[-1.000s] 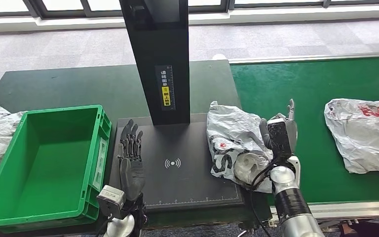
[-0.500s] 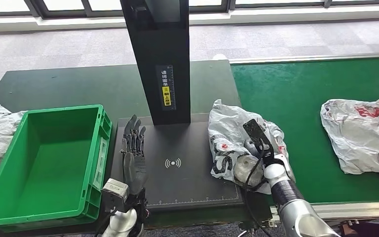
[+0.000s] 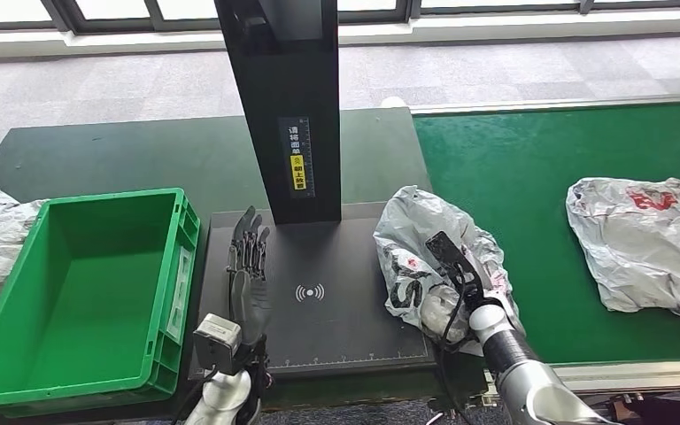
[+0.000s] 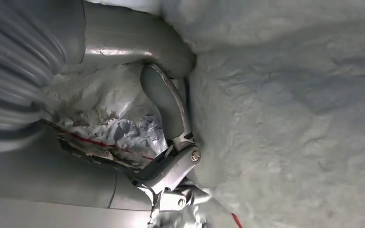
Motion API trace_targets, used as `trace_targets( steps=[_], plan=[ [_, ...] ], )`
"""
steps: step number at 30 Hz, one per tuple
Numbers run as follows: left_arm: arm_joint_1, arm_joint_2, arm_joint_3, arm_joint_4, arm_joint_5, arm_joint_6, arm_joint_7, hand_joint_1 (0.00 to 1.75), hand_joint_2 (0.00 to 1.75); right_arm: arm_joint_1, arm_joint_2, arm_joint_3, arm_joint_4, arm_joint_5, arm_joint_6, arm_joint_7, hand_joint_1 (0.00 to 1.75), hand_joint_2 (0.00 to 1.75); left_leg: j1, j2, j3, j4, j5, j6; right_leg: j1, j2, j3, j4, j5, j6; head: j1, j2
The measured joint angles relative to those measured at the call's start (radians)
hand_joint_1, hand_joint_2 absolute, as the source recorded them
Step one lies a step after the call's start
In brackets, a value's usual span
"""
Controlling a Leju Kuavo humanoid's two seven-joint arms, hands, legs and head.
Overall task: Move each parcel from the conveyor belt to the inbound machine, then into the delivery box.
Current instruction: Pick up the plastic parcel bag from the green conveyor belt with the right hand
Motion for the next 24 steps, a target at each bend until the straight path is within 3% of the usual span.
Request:
trace_targets(
  steps=[3,8,15,18,24],
  plan=[
    [-0.005,-0.001,-0.005,0.013,0.002,0.0,0.0,0.0,0.0,0.007,0.0,0.0,0.008,-0.011,0.031,-0.046,1.75,1.75,0.0,0.002,0.001,0.0,0.0,0.0,0.001,0.001,0.0,0.0,0.0,0.0,0.0,0.0],
    [-0.006,0.0,-0.008,0.018,0.003,0.017,0.0,0.0,0.0,0.027,-0.002,-0.02,0.009,-0.108,0.051,-0.209,1.75,1.75,0.0,0.013,0.0,0.0,-0.002,-0.003,0.001,0.013,-0.003,0.0,0.002,-0.003,0.0,0.0],
    [-0.006,0.0,-0.009,0.018,0.004,0.019,0.0,0.0,0.0,0.032,-0.003,-0.032,0.009,-0.14,0.066,-0.256,1.75,1.75,0.004,0.025,0.004,-0.001,-0.005,-0.007,0.003,0.025,-0.007,0.001,0.003,-0.006,0.0,0.0],
    [-0.006,0.0,-0.009,0.018,0.008,0.019,0.0,0.0,0.0,0.043,-0.003,-0.047,-0.001,-0.188,0.079,-0.317,1.75,1.75,0.006,0.025,0.003,-0.002,-0.005,-0.008,0.004,0.025,-0.008,0.002,0.003,-0.007,0.0,0.0],
    [-0.007,0.0,-0.013,0.018,0.015,0.014,0.0,0.0,0.0,0.08,0.008,-0.068,-0.088,-0.309,0.201,-0.437,1.75,1.75,0.006,0.021,0.002,-0.003,-0.004,-0.01,0.005,0.021,-0.009,0.003,0.002,-0.009,0.0,0.0]
  ],
)
